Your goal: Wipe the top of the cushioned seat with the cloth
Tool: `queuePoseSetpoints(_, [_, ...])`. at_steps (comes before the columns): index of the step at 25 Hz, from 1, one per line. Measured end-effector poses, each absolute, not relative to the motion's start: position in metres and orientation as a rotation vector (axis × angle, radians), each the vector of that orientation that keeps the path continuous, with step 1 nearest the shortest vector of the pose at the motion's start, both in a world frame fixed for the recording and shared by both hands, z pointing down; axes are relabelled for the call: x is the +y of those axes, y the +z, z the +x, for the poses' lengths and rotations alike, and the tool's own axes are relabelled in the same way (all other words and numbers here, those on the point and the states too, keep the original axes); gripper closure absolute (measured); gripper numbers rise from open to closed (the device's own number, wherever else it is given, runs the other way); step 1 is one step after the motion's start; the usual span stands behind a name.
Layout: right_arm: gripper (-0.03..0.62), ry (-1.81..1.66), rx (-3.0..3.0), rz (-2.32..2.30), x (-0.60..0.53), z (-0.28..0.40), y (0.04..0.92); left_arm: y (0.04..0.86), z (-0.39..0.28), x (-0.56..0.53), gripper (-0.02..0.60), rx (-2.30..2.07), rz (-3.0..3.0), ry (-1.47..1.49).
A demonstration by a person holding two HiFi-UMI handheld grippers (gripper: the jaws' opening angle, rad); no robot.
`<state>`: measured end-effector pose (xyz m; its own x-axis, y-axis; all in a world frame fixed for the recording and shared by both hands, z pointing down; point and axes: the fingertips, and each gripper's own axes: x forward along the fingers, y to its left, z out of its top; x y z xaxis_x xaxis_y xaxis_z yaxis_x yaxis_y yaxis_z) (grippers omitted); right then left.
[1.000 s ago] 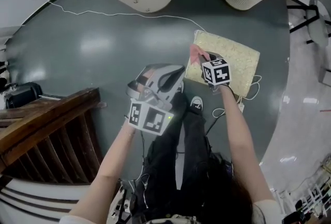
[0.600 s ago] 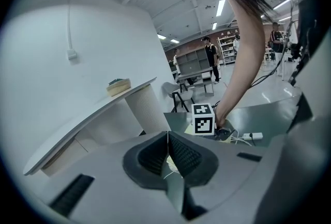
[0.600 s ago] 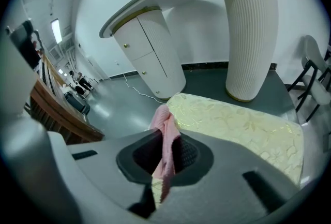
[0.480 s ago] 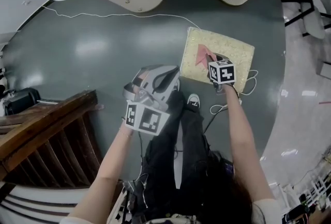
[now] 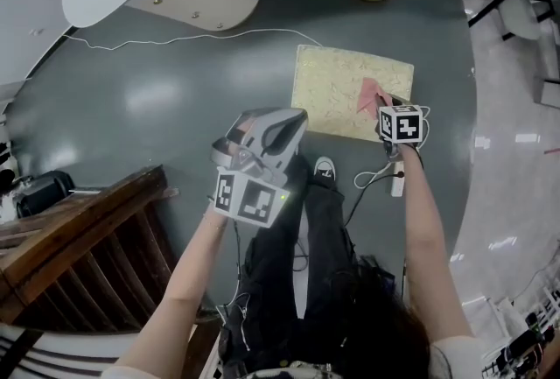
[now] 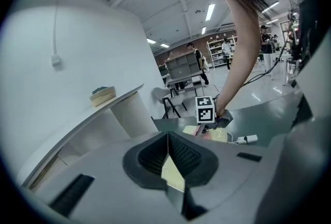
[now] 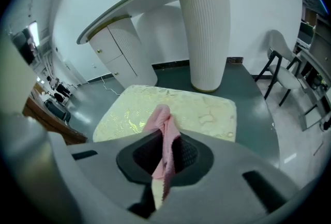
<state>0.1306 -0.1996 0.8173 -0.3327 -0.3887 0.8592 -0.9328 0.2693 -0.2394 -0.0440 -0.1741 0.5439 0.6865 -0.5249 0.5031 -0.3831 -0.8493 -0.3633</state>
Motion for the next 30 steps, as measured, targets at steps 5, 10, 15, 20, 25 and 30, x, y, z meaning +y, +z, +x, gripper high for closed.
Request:
queuePoseSetpoints(5, [0.583, 1.031, -1.766, 1.288, -0.184, 0.194, 0.818, 0.546, -0.021, -0.163, 0.575, 0.67, -2.682, -0.902])
queuePoseSetpoints(10, [0.583, 1.029, -1.697, 1.345, -0.169, 0.242, 0.817, 0.548, -0.006, -0.154, 0.575, 0.616, -2.687, -0.913])
queuePoseSetpoints(15, [0.583, 1.034, -1.656, 1.38, -0.159, 0.268, 0.816, 0.544, 0.002, -0.15, 0.575, 0.6, -2.683, -0.908])
queuePoseSetpoints(20, [0.583, 1.037, -1.687, 1.389, -0.158, 0.266, 0.809, 0.542, 0.004, -0.148, 0.575, 0.606, -2.678, -0.903])
queuePoseSetpoints(25, [0.583, 1.035, -1.793, 1.393, -0.168, 0.236, 0.785, 0.538, -0.002, -0.147, 0.575, 0.635, -2.67, -0.901])
queuePoseSetpoints(30, [0.583, 1.053, -1.909, 1.333, -0.178, 0.175, 0.77, 0.532, -0.019, -0.147, 0.575, 0.695, -2.663, -0.904])
